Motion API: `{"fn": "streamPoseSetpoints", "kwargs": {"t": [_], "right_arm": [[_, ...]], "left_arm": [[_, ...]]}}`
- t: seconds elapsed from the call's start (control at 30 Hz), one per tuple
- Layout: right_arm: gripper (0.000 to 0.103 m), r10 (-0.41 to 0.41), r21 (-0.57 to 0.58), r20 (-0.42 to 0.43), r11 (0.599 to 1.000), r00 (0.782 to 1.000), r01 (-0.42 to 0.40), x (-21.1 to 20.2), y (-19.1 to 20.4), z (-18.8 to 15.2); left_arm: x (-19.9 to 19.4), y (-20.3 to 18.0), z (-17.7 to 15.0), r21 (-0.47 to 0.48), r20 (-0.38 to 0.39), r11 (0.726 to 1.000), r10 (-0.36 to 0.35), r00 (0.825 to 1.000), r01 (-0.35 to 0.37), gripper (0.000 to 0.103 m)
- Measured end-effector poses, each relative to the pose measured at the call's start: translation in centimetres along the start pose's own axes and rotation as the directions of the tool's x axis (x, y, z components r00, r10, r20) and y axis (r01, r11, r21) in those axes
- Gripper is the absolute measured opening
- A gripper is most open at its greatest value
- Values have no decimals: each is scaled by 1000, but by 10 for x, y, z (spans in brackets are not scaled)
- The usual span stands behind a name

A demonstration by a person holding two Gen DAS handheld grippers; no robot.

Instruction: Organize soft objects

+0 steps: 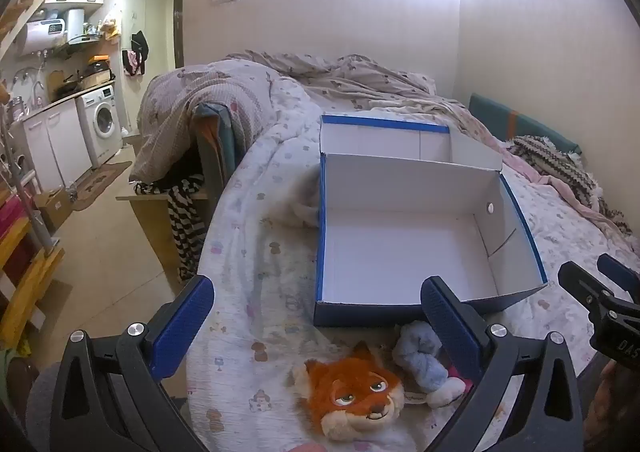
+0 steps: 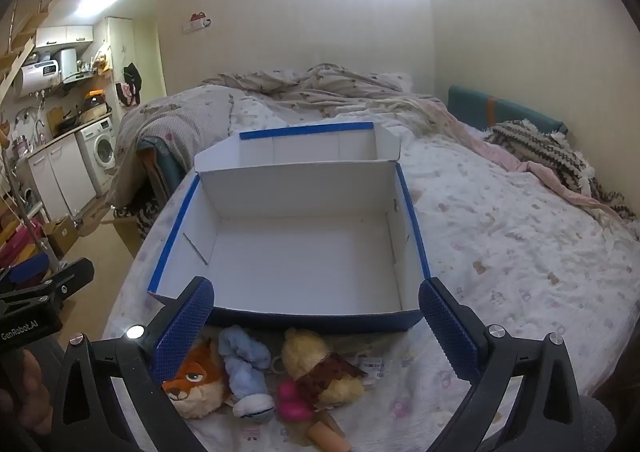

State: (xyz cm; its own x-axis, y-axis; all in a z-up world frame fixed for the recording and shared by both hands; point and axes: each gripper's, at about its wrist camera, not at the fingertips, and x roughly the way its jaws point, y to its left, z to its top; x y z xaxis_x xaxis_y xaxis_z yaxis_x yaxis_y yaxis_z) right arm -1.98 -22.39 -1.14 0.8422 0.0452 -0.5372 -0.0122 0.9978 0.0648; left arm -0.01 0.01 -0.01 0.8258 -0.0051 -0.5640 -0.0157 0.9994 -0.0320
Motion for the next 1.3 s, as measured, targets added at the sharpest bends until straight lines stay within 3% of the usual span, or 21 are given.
{"fn": "streamPoseSetpoints", "kwargs": {"t": [1.3], "right_arm": [[103,-4,-6,5,1000,1000,4,-1,2,2]], "left_arm": [[1,0,0,4,-6,1000,1,1000,-1,103]]}}
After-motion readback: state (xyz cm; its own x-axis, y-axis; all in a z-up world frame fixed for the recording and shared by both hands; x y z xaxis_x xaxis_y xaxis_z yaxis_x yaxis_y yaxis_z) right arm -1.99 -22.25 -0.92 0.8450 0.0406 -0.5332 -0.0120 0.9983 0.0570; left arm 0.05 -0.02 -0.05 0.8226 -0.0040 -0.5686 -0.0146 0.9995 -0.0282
